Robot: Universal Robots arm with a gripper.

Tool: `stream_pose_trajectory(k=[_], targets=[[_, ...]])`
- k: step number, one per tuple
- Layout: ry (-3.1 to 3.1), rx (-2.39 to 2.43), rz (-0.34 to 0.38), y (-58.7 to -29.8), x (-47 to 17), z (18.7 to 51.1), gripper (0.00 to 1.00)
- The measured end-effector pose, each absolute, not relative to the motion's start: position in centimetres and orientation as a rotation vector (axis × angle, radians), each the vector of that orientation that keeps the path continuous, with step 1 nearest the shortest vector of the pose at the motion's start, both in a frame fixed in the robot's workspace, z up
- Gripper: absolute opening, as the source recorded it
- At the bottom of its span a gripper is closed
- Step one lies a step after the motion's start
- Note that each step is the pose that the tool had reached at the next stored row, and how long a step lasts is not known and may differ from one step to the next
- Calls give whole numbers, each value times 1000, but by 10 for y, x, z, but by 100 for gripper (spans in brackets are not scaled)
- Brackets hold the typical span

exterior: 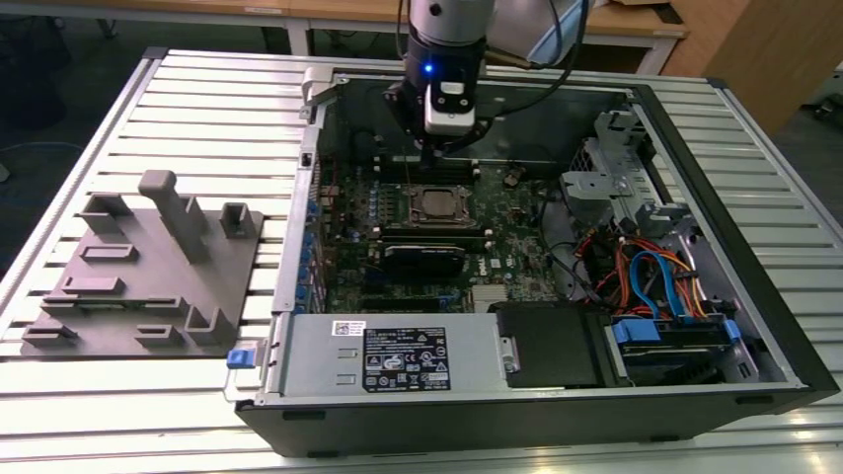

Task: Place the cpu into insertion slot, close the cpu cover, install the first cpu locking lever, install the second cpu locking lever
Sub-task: 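Install the first cpu locking lever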

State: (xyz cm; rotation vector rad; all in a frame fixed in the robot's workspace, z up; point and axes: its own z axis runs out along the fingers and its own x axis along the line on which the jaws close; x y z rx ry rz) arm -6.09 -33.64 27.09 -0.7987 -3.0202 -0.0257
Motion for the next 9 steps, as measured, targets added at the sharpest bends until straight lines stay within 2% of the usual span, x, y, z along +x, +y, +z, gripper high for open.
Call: stream_pose_trajectory(k=[9], targets=[[-3041,-713,-25,-336,-61,271,10]])
